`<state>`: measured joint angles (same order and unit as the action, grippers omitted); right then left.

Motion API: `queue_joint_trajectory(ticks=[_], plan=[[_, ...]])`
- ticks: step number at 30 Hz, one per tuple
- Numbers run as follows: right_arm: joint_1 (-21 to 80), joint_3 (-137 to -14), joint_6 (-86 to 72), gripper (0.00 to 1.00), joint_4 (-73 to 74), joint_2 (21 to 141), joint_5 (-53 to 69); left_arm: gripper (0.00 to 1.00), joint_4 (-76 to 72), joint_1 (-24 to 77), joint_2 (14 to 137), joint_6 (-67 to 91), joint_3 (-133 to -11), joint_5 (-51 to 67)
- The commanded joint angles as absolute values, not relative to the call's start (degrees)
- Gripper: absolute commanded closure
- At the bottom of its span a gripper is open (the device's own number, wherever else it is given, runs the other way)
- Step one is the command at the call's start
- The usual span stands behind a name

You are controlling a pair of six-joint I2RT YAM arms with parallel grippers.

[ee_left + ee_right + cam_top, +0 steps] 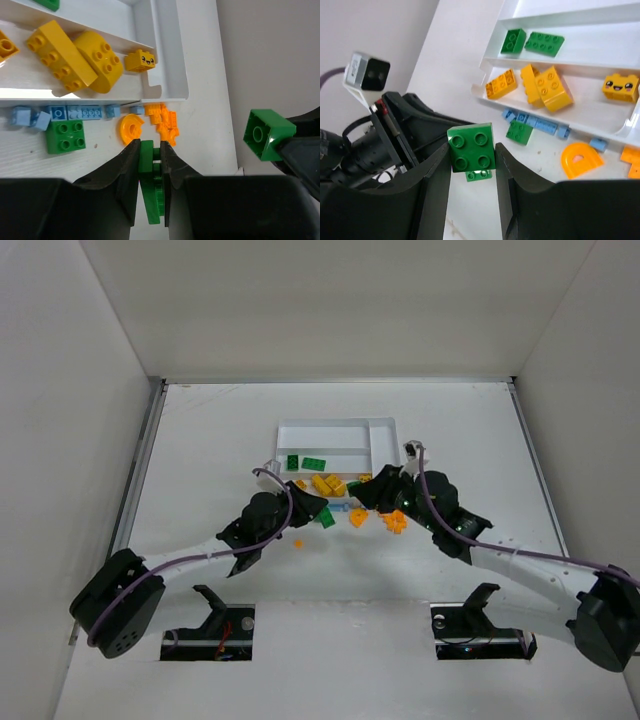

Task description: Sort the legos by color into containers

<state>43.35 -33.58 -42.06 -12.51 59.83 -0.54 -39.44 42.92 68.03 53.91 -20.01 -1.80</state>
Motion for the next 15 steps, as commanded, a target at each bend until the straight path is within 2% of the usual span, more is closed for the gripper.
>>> queue_joint_trajectory(ticks=[1, 15], plan=[[41.1, -35.9, -40.9, 0.73, -17.8, 62.6, 1.9, 0.9, -39.8, 40.9, 64.2, 53.3, -18.8, -1.9], [39.5, -68.8, -28.9, 0.69, -3.2, 102.5, -8.2, 0.88, -34.5, 34.1, 55.7, 51.7, -17.9, -1.4]])
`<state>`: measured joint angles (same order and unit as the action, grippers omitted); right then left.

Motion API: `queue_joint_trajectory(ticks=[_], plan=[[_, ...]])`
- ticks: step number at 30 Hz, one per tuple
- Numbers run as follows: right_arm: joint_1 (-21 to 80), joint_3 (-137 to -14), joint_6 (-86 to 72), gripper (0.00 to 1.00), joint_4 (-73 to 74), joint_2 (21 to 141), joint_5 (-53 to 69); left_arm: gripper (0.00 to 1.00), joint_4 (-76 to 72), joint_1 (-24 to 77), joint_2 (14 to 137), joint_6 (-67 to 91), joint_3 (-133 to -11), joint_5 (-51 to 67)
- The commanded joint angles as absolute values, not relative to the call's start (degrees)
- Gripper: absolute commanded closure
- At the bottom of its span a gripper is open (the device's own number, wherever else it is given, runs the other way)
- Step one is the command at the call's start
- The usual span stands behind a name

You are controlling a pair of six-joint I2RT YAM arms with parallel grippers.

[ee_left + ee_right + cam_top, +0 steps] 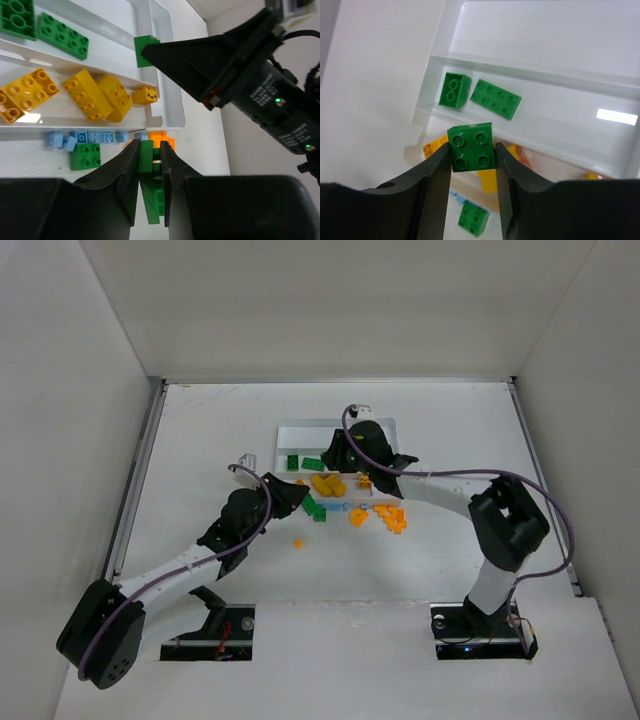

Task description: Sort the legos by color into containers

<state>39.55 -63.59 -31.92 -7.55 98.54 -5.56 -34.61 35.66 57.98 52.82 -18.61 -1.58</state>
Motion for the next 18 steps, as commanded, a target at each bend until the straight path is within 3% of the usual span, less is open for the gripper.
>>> queue_joint_trajectory(ticks=[1, 4, 14, 18], plan=[[39.5, -70.6, -28.8, 0.68, -2.2, 104.5, -8.2, 0.88, -34.5, 33.3, 55.5, 51.7, -17.8, -1.4], [39.5, -74.7, -28.7, 0.64, 0.1, 108.1, -8.3, 0.87, -34.2, 31.3, 55.5, 51.5, -18.5, -1.3], [39.4, -75.7, -29.0, 0.32, -2.2, 106.9, -8.0, 0.87, -35.5, 29.8, 60.8, 50.5, -22.5, -2.7], [38.6, -69.1, -28.8, 0.32, -4.7, 100.1, -8.4, 0.87, -35.7, 30.1, 63.4, 49.6, -25.2, -4.7]])
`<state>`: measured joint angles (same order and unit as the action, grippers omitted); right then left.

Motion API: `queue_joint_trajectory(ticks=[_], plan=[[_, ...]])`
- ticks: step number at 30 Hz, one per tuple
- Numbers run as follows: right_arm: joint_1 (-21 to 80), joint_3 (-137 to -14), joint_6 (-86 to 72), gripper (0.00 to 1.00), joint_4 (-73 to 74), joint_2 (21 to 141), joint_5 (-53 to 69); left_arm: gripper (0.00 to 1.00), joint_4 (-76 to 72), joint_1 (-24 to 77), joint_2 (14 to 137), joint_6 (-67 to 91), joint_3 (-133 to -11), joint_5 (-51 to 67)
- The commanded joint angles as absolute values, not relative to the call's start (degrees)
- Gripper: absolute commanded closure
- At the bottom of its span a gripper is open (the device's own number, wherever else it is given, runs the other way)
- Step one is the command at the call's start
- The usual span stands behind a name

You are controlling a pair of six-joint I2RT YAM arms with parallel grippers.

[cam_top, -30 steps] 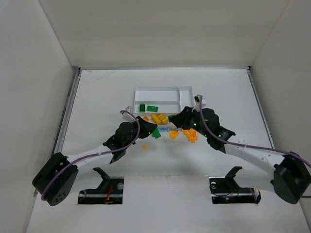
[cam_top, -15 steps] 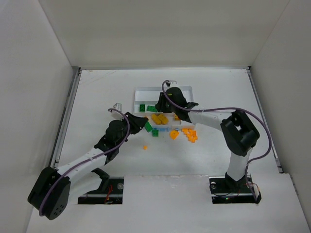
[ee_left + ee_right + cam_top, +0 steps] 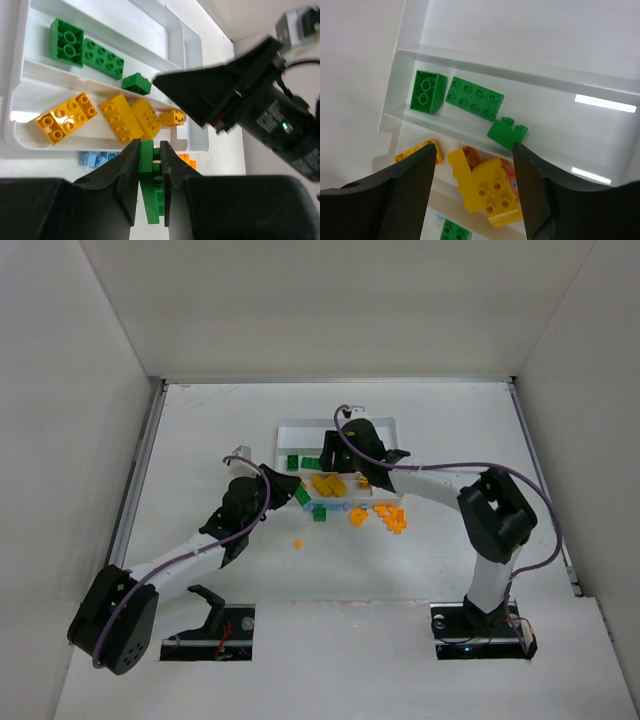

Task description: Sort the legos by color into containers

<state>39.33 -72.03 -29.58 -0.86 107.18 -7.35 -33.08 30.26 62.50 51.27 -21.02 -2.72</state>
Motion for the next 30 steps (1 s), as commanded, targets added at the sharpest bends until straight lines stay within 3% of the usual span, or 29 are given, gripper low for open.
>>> queue_joint_trajectory(ticks=[1, 4, 6, 8, 16, 30], plan=[[38.5, -66.7, -28.8, 0.35, -5.7, 98.1, -8.8, 0.87, -35.7, 30.2, 64.5, 49.2, -26.2, -4.9], [38.5, -58.3, -29.2, 0.5, -9.7, 91.3, -10.5, 0.87, -36.2, 30.8, 68.2, 48.0, -29.3, -6.8], [38.5, -53.2, -29.5, 0.68, -11.2, 86.8, -11.2, 0.87, -37.1, 31.2, 71.4, 47.2, -31.3, -9.0], [38.5, -49.8, -29.9, 0.74, -11.6, 83.5, -11.6, 0.87, -37.6, 31.2, 74.8, 46.8, -33.3, -11.2], [38.2, -41.0, -31.0, 0.72, -16.1, 78.0, -11.0, 0.87, -39.3, 28.6, 87.8, 49.9, -40.4, -17.9], [38.8, -41.1, -30.4, 0.7, -16.6, 76.8, -9.9, 0.86, -43.1, 29.1, 100.5, 63.2, -45.1, -30.6]])
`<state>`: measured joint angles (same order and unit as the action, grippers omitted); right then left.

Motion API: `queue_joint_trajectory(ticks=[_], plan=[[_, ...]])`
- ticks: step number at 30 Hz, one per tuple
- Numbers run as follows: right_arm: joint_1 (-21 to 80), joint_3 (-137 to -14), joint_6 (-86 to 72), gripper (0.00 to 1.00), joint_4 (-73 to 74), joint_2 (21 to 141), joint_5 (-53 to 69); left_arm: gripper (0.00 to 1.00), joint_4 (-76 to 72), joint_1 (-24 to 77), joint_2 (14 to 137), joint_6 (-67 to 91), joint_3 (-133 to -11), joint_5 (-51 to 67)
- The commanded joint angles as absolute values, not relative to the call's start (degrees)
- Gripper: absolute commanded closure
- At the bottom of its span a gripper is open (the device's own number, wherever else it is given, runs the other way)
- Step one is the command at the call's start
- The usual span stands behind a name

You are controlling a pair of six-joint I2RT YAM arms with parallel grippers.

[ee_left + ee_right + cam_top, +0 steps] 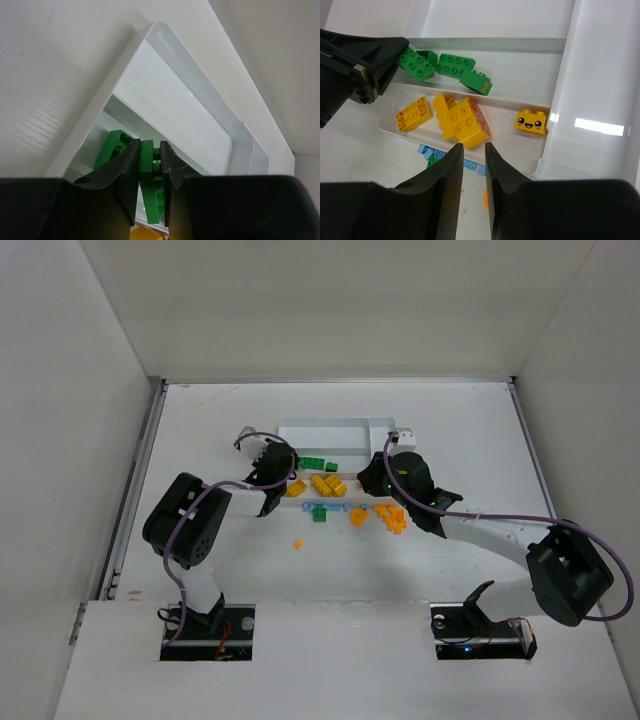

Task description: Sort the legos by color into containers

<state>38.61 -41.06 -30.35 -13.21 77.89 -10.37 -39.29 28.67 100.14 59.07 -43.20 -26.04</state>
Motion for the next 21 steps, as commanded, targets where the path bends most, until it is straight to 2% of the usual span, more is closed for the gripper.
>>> queue_joint_trajectory(ticks=[1, 4, 8, 12, 21], plan=[[39.0, -41.2, -30.4, 0.7, -16.6, 77.0, -9.7, 0.85, -43.2, 29.3, 100.8, 63.7, -45.1, -31.2], [39.6, -41.4, -30.4, 0.7, -16.7, 77.2, -9.3, 0.78, -44.6, 30.1, 100.6, 63.8, -44.5, -32.9], [39.6, -41.3, -30.4, 0.7, -17.2, 77.3, -9.1, 0.62, -44.9, 30.9, 99.8, 62.7, -43.9, -33.4], [40.0, -41.7, -30.1, 0.7, -17.2, 77.8, -8.5, 0.5, -45.2, 31.9, 98.0, 60.8, -41.9, -35.5], [46.9, -45.8, -23.8, 0.67, -13.5, 81.3, -8.1, 0.44, -45.9, 33.6, 89.2, 54.3, -36.7, -38.7]])
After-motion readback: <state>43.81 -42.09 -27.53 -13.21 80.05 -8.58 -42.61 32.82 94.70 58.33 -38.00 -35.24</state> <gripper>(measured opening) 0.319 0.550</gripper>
